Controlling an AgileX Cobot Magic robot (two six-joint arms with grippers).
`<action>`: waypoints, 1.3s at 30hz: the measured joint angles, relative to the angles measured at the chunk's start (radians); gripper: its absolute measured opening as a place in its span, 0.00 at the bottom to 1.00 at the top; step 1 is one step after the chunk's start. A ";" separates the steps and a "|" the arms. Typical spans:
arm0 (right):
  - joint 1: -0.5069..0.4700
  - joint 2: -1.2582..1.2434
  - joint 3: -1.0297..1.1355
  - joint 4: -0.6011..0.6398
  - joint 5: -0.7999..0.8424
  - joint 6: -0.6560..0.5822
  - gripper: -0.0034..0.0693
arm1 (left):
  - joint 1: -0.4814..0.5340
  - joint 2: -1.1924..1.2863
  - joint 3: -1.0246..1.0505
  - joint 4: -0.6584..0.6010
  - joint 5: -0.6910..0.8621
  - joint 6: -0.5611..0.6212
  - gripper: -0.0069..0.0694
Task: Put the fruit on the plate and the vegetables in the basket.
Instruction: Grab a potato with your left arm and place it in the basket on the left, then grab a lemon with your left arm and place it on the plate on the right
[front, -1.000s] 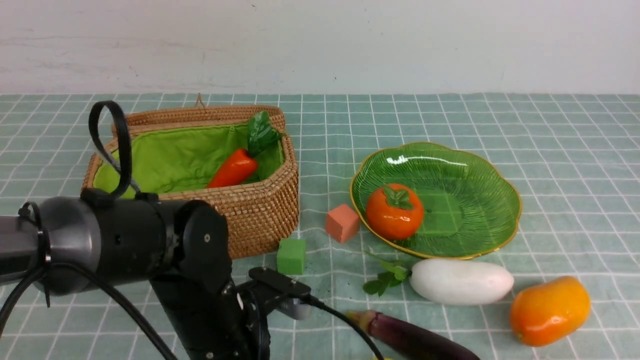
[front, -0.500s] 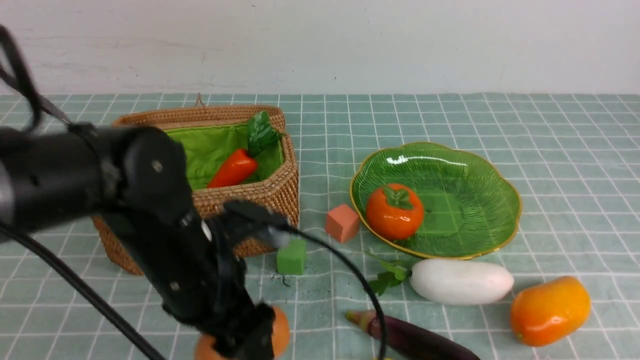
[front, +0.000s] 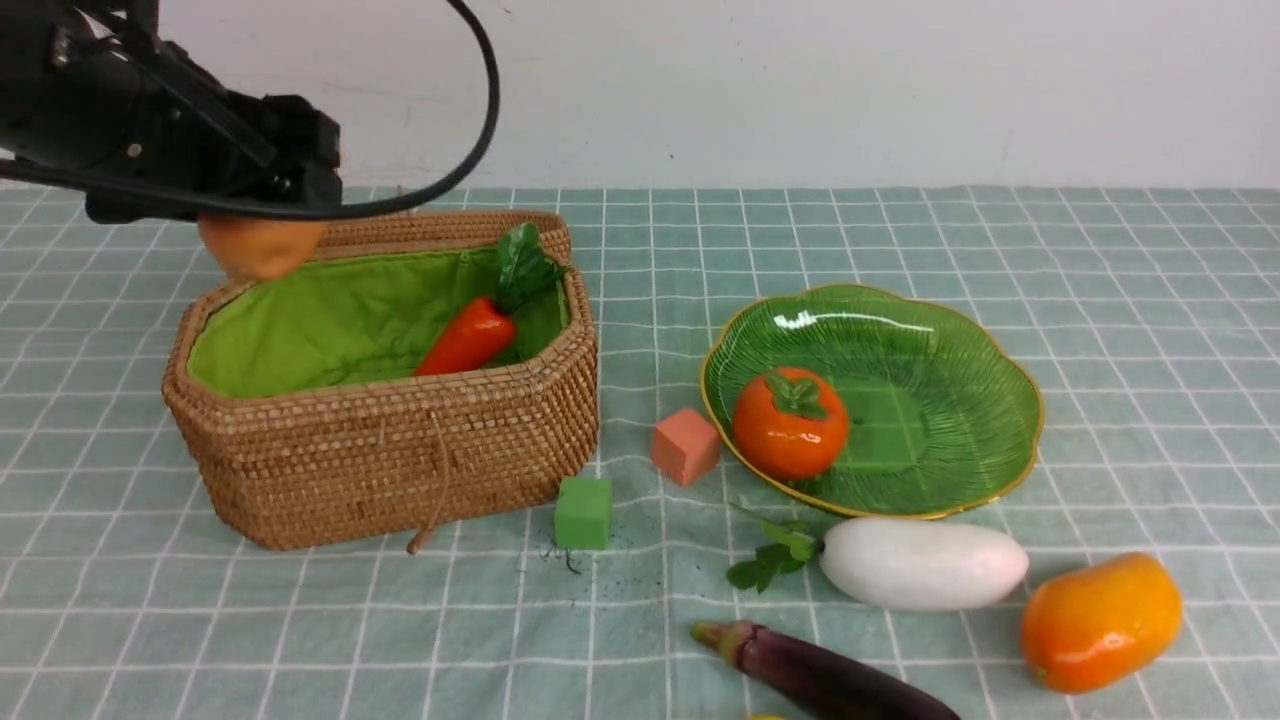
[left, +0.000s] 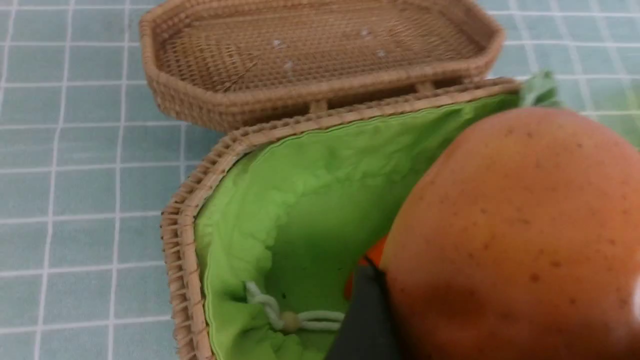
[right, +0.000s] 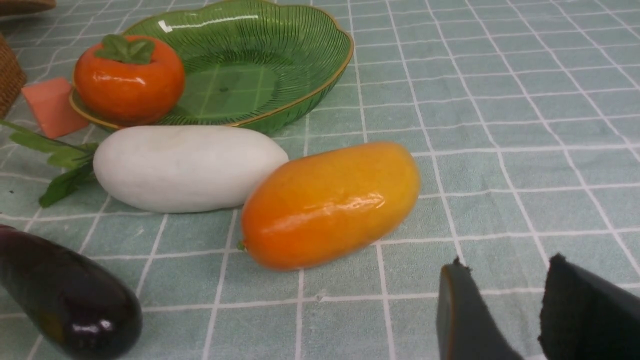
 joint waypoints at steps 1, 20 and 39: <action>0.000 0.000 0.000 0.000 0.000 0.000 0.38 | 0.000 0.010 0.000 0.006 -0.001 -0.003 0.82; 0.000 0.000 0.000 0.000 0.000 0.000 0.38 | -0.001 0.139 -0.003 0.046 0.024 -0.117 0.97; 0.000 0.000 0.000 0.000 0.000 0.000 0.38 | -0.753 0.118 -0.013 0.006 0.352 0.083 0.84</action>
